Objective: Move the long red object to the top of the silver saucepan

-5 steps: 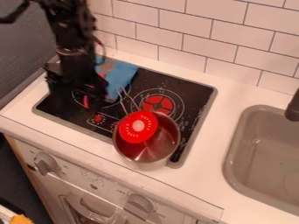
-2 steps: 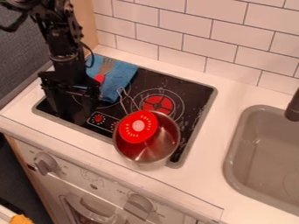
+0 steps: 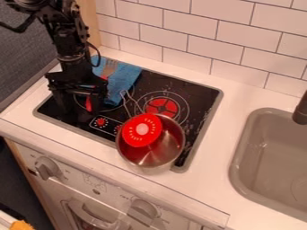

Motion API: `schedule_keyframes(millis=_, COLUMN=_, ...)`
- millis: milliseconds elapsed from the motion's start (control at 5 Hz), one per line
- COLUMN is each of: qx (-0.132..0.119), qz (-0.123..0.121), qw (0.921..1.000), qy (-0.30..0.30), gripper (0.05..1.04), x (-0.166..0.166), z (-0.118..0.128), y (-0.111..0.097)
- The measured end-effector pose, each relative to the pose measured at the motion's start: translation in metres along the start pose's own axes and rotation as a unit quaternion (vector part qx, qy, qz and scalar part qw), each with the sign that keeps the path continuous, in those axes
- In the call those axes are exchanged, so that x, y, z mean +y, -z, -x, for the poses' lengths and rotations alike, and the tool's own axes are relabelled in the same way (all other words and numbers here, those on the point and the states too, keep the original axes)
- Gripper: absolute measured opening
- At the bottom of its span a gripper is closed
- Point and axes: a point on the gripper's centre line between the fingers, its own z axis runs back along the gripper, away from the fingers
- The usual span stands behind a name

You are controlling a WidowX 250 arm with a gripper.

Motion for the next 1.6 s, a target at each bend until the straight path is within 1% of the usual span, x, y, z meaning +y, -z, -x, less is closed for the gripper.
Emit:
schedule_keyframes(millis=200, qx=-0.006, qz=-0.009, qw=0.9999, qy=-0.003, gripper=0.948, x=-0.001, z=-0.008, y=0.0)
schedule_keyframes(millis=400, qx=-0.007, qz=-0.013, qw=0.9999, qy=0.001, gripper=0.67, x=-0.008, z=-0.01, y=0.0)
schedule_keyframes(millis=600, qx=-0.007, qz=-0.015, qw=0.9998, qy=0.01, gripper=0.415, x=-0.014, z=-0.009, y=0.0)
schedule_keyframes(millis=800, qx=-0.005, qz=-0.016, qw=0.9998, qy=0.007, gripper=0.394, x=-0.017, z=-0.006, y=-0.001)
schedule_keyframes(millis=1000, qx=-0.012, qz=-0.028, qw=0.9995, qy=0.002, gripper=0.394, x=-0.012, z=0.001, y=-0.02)
schedule_keyframes(millis=1200, qx=-0.039, qz=-0.067, qw=0.9968, qy=-0.02, gripper=0.394, x=-0.003, z=0.003, y=-0.064)
schedule_keyframes(millis=1400, qx=-0.039, qz=-0.071, qw=0.9967, qy=0.013, gripper=0.394, x=-0.03, z=0.002, y=-0.077)
schedule_keyframes(millis=1600, qx=-0.055, qz=-0.046, qw=0.995, qy=0.07, gripper=0.394, x=-0.082, z=-0.003, y=-0.083)
